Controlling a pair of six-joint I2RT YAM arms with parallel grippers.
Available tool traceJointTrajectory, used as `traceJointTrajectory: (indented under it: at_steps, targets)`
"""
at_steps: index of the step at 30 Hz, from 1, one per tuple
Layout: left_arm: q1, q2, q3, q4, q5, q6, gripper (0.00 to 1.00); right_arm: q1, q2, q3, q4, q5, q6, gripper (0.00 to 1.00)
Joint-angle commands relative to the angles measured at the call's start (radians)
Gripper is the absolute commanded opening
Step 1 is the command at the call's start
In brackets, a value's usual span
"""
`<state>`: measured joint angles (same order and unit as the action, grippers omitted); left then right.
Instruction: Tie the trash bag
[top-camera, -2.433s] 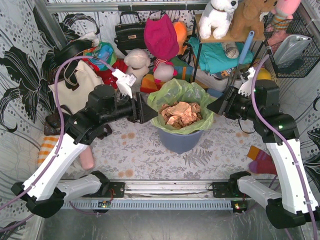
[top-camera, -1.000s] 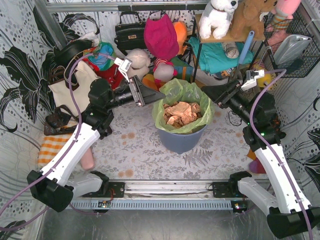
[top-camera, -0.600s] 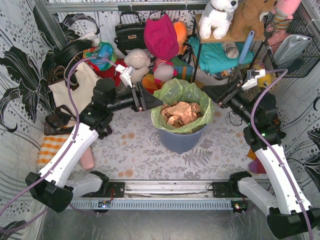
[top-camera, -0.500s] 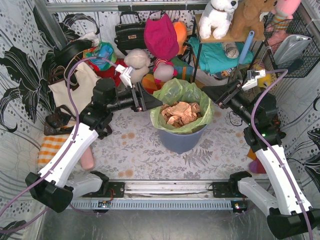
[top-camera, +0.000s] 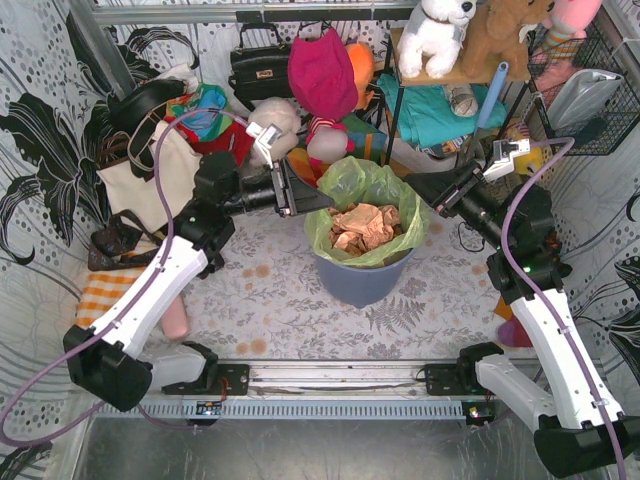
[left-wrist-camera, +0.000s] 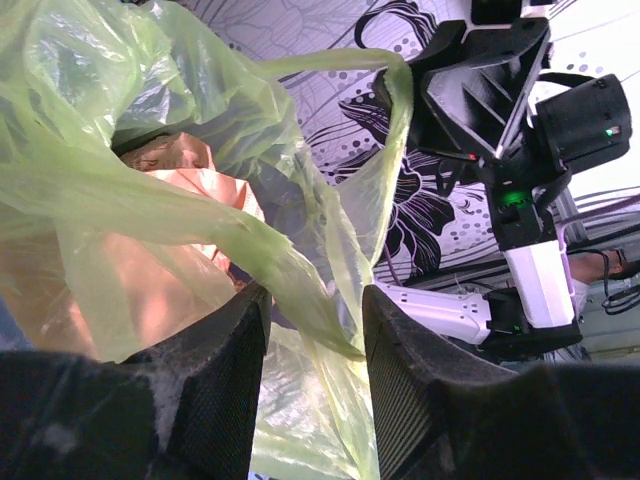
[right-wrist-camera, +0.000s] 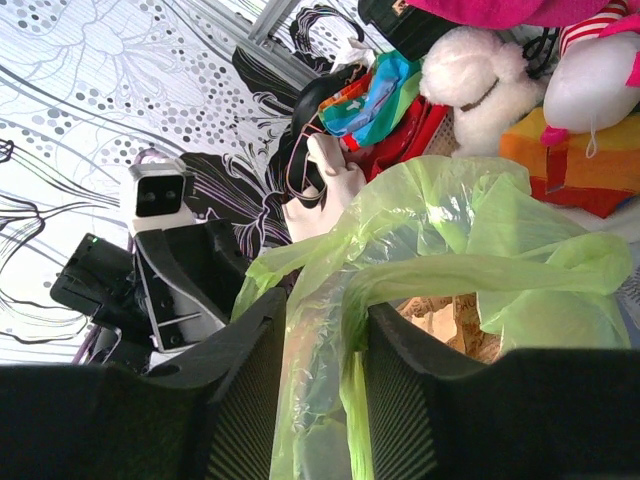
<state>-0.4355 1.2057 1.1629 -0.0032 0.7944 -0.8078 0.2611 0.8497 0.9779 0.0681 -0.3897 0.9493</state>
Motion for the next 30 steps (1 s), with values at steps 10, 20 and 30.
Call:
traceJointTrajectory:
  at_steps: [10,20,30]
  targets:
    - [0.004,0.057,0.080,0.015,0.005,0.023,0.39,0.000,0.000,0.034,0.017,0.000,-0.030,0.25]
    - [0.005,0.061,0.132,0.238,0.065,-0.137,0.28,-0.001,0.010,0.056,0.027,0.006,-0.033,0.15]
    - [0.004,0.080,0.122,0.249,0.053,-0.153,0.41,-0.001,0.011,0.058,0.029,0.001,-0.038,0.15]
